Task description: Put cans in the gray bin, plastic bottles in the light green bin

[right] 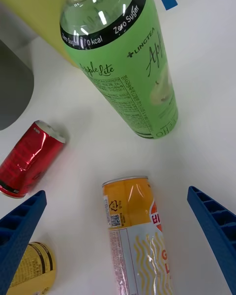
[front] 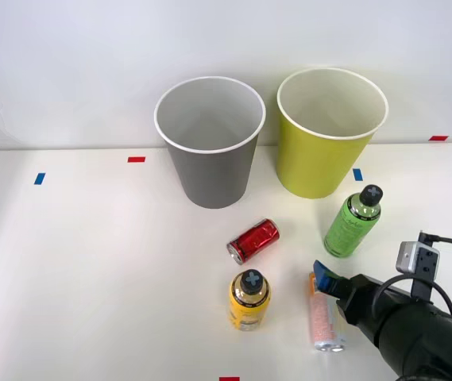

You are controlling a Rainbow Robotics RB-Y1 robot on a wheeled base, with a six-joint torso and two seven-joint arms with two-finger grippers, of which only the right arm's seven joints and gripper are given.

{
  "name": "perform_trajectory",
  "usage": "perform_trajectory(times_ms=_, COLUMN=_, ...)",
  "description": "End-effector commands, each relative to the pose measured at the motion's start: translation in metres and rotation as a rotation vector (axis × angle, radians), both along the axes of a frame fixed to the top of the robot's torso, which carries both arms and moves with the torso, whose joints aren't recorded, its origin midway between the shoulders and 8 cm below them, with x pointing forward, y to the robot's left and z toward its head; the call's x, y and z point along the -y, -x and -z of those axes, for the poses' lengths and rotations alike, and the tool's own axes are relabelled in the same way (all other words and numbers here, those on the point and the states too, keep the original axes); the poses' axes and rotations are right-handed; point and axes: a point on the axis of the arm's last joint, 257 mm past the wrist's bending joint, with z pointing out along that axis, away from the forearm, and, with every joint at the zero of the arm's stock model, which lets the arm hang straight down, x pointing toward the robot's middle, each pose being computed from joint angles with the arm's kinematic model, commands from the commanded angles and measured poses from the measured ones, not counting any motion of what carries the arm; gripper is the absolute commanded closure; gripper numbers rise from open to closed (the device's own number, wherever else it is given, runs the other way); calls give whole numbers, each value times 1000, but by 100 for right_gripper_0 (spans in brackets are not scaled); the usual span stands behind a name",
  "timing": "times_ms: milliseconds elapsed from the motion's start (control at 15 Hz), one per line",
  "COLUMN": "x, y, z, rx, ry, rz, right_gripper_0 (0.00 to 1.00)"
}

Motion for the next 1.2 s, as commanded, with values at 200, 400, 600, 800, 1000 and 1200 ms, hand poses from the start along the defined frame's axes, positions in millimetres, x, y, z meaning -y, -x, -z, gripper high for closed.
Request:
perform_trajectory(times_ms=200, x=6, y=3, z=12, rx=-71, ry=127, rz=-17, right_gripper_0=0)
perform_trajectory(times_ms=400, x=5, y=4, z=14, rx=-112, ry=145, rz=-9, right_gripper_0=0)
perform_trajectory(times_ms=600, x=-7, y=6, z=16, rx=-168, ry=116, rz=-22, right_gripper_0=0)
perform_trajectory(times_ms=800, x=-17, y=1, z=22, rx=-193, ry=102, rz=-50, right_gripper_0=0)
perform_trajectory(times_ms=1000, x=-10, y=-16, z=23, rx=-172, ry=185, rz=-82, right_gripper_0=0)
perform_trajectory(times_ms=1200, x=6, y=-13, z=35, rx=-207, ry=240, rz=-80, right_gripper_0=0)
